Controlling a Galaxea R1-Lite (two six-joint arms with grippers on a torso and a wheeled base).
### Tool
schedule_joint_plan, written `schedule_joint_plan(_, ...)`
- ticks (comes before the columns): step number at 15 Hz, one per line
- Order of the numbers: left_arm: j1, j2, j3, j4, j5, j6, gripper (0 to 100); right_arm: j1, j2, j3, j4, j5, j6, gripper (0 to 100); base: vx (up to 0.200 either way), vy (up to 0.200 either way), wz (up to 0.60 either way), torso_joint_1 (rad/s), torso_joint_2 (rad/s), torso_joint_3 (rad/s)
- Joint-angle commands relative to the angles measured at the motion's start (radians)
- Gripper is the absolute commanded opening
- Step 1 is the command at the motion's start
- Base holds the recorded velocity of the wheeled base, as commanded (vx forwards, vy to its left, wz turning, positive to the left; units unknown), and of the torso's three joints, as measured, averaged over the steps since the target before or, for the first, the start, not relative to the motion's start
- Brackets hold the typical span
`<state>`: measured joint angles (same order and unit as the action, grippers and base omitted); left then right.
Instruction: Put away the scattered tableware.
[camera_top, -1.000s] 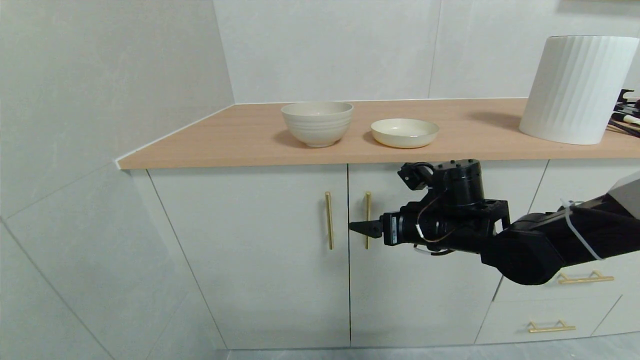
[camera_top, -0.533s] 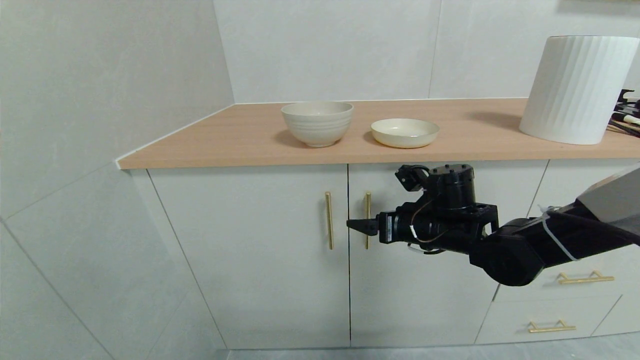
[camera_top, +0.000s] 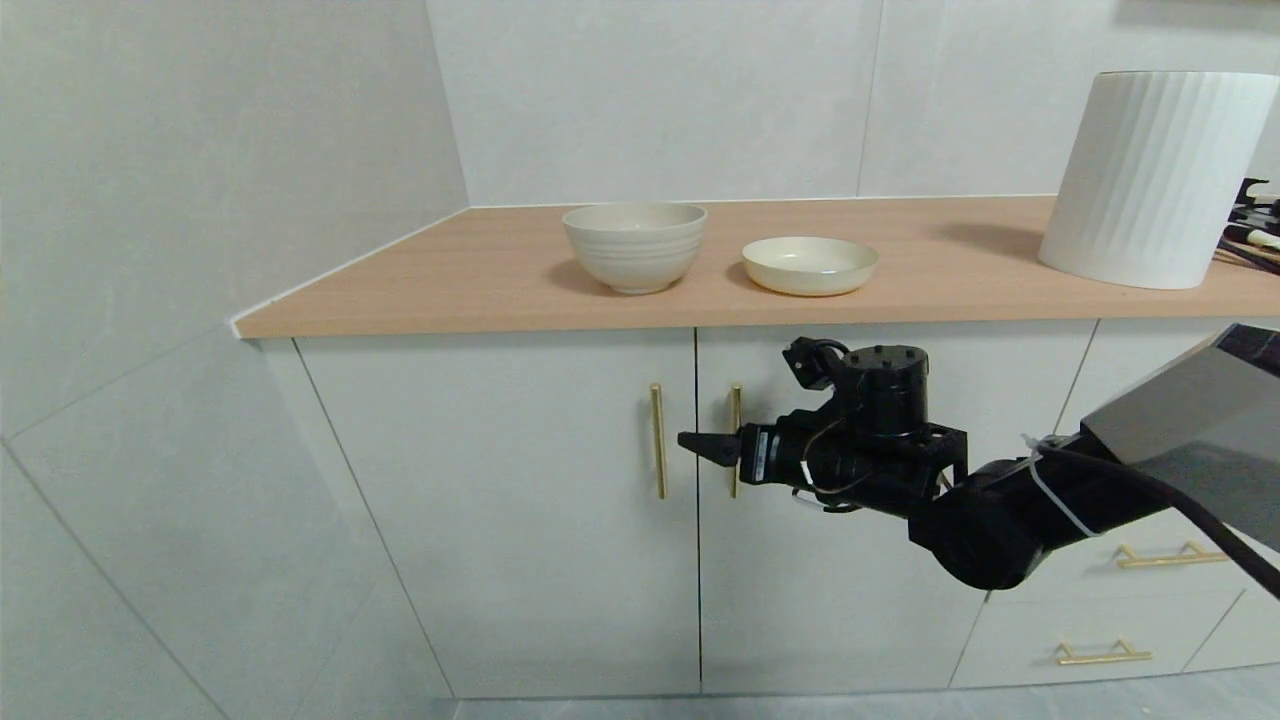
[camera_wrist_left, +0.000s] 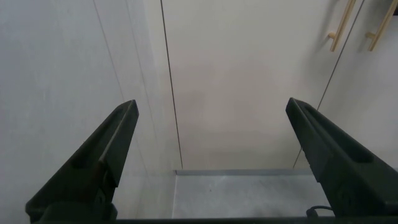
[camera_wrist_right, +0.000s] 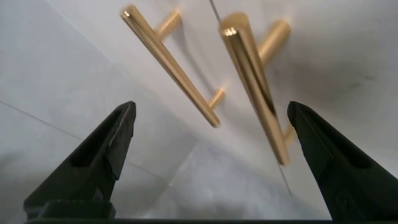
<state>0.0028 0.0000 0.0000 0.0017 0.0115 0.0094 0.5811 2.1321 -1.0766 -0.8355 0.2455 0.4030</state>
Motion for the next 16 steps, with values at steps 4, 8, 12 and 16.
schedule_joint_plan(4,0.000,0.000,0.000,0.000,0.001,0.000,100,0.014,0.023,0.006,-0.054,0.001,0.010,100,0.000,0.000,0.00,0.000,0.00,0.000)
schedule_joint_plan(8,0.000,0.000,0.000,0.000,0.001,0.000,100,0.036,0.012,0.024,-0.056,0.001,0.011,100,0.000,0.000,0.00,0.000,0.00,0.000)
schedule_joint_plan(12,0.000,0.000,0.000,0.000,0.001,0.000,100,0.036,-0.052,0.070,-0.056,0.064,0.014,100,0.000,0.000,0.00,0.000,0.00,0.000)
schedule_joint_plan(16,0.000,0.000,0.000,0.000,0.001,0.000,100,0.034,-0.130,0.167,-0.054,0.187,0.023,100,0.000,0.000,0.00,0.000,0.00,0.000)
